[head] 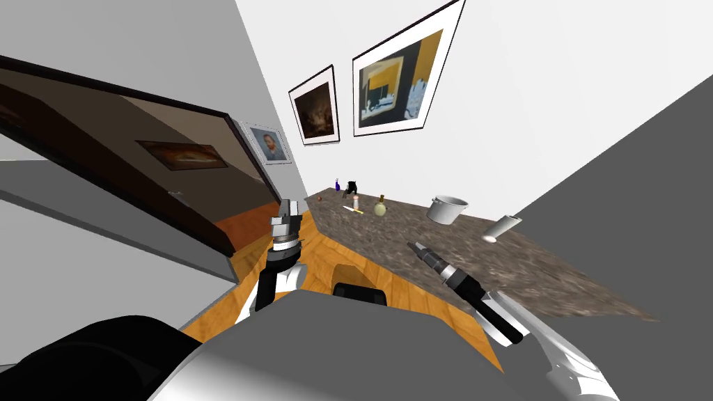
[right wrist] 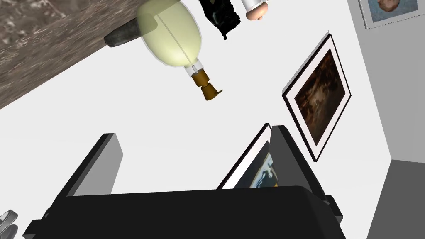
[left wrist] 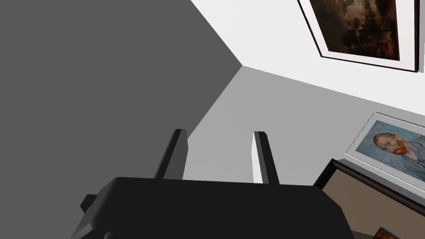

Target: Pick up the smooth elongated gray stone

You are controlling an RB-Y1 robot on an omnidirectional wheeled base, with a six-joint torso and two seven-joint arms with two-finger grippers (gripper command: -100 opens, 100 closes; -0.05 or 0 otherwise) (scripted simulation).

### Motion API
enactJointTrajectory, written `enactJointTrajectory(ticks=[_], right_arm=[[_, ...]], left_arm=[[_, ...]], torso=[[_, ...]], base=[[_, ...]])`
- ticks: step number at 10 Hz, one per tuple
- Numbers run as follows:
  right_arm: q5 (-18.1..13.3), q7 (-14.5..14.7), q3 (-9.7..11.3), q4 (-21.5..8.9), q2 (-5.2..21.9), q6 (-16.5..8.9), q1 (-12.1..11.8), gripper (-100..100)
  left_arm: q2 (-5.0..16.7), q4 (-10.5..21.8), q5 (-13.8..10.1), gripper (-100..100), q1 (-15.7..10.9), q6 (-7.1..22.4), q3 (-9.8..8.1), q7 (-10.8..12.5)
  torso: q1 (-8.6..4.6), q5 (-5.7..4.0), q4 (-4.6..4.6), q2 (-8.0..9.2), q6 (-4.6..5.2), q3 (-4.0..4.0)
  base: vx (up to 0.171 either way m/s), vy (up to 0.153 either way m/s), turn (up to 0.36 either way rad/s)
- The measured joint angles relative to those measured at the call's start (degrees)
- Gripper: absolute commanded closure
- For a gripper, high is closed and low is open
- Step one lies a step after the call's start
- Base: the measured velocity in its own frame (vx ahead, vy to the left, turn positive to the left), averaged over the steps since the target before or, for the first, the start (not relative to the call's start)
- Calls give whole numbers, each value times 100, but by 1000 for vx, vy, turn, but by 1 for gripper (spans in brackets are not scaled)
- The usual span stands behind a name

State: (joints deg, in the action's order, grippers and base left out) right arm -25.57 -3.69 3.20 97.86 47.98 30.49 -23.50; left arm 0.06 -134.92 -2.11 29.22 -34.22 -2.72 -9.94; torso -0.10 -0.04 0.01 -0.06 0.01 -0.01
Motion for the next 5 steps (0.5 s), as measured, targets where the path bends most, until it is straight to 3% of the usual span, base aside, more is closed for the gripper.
enactJointTrajectory(ticks=[5], right_arm=[[-276, 94, 341, -765, 805, 274, 53, -100]], left_arm=[[0, 0, 0, 0, 0, 0, 0, 0]], torso=[[-1, 0, -4, -21, -5, -12]], base=[[27, -11, 200]])
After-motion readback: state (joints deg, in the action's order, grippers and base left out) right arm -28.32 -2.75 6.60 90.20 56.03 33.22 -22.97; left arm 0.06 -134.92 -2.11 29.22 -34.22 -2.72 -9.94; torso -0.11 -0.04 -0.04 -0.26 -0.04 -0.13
